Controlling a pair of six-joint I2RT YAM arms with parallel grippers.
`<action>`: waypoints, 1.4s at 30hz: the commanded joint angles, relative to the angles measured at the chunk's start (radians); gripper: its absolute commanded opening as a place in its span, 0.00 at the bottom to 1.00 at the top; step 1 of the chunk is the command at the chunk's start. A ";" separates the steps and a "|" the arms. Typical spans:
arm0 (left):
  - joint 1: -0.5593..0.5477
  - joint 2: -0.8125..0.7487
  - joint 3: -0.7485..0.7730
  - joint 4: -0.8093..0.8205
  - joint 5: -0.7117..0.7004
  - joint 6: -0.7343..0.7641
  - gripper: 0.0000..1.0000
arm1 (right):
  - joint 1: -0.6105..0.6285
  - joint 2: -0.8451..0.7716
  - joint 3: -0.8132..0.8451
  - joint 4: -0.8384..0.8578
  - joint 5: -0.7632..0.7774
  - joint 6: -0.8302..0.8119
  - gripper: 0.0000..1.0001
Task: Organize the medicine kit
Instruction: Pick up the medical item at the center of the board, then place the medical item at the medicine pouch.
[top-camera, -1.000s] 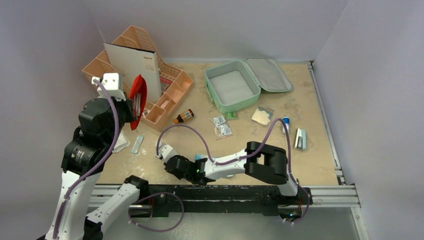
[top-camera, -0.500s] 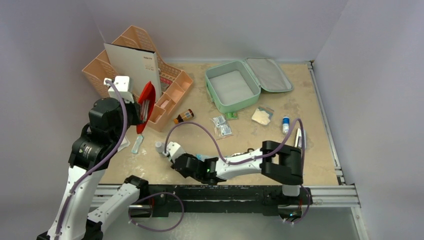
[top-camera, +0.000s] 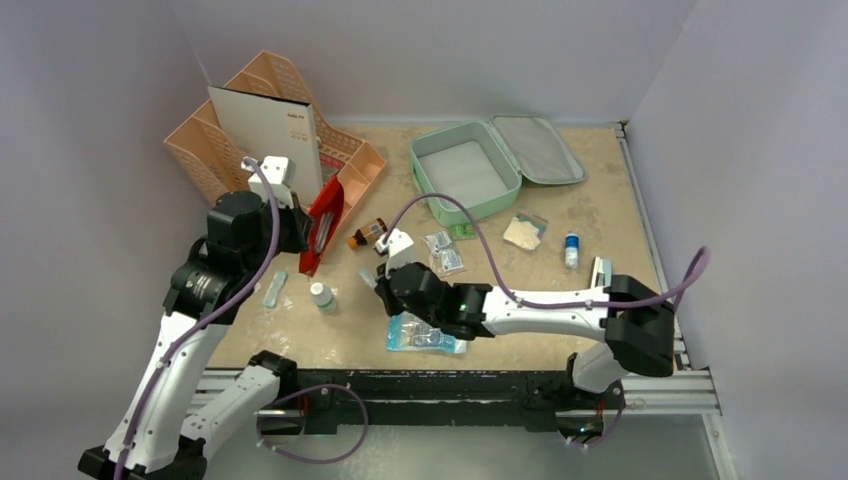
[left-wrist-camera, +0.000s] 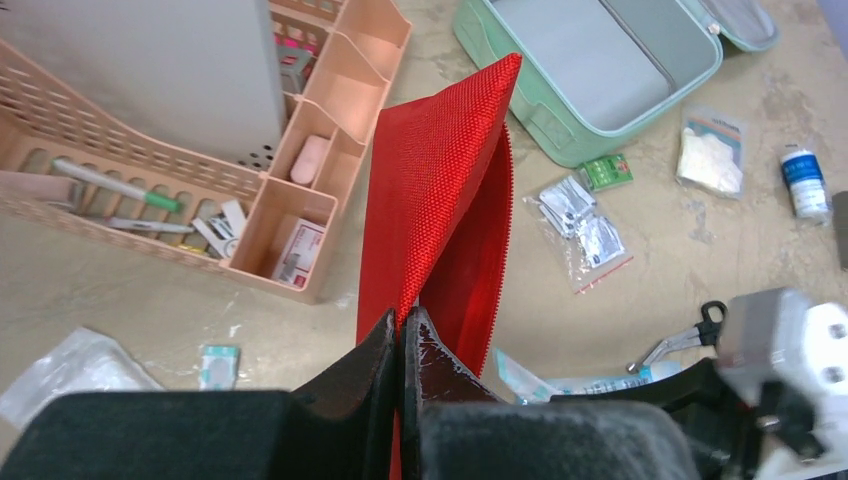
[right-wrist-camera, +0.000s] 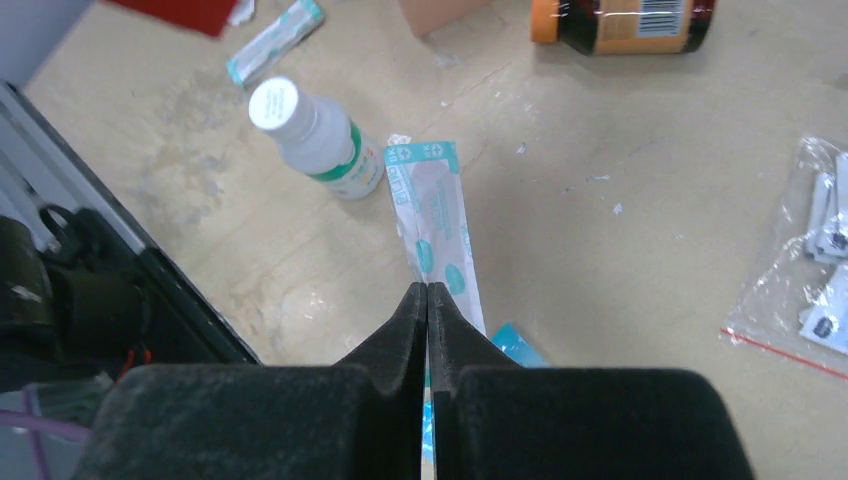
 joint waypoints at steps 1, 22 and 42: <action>0.001 0.021 -0.048 0.110 0.068 -0.049 0.00 | -0.025 -0.104 -0.024 -0.035 0.016 0.187 0.00; 0.001 0.015 -0.241 0.421 0.281 -0.178 0.00 | -0.030 -0.206 -0.034 0.385 0.244 0.511 0.00; 0.001 -0.029 -0.292 0.437 0.386 -0.231 0.00 | -0.095 -0.018 0.082 0.478 0.391 0.687 0.00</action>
